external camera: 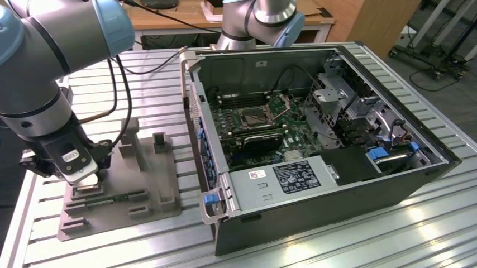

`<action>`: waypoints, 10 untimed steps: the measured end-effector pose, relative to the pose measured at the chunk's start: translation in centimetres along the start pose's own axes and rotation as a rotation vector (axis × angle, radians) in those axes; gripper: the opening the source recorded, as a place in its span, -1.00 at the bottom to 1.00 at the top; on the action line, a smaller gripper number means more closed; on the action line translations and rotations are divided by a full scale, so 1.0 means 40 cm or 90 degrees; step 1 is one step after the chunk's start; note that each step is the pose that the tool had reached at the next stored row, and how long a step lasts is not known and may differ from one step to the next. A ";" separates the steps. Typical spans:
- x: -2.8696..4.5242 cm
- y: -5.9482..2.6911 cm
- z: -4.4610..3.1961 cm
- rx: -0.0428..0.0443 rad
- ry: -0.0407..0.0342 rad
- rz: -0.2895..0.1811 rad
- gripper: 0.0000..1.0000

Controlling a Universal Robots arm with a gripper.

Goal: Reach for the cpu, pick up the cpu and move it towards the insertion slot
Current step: 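Pick up the cpu and move it towards the insertion slot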

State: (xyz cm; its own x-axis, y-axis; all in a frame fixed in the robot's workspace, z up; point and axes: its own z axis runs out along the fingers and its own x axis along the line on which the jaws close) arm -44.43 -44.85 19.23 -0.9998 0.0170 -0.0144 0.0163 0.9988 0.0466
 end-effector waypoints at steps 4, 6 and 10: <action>0.000 0.000 -0.008 0.0000 0.0000 0.000 0.08; 0.000 0.001 -0.010 0.0000 0.0000 0.000 0.08; 0.000 0.001 -0.016 0.0000 0.0000 0.000 0.08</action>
State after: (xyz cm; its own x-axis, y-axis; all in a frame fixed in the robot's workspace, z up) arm -44.43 -44.85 19.89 -0.9997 0.0171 -0.0145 0.0164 0.9988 0.0467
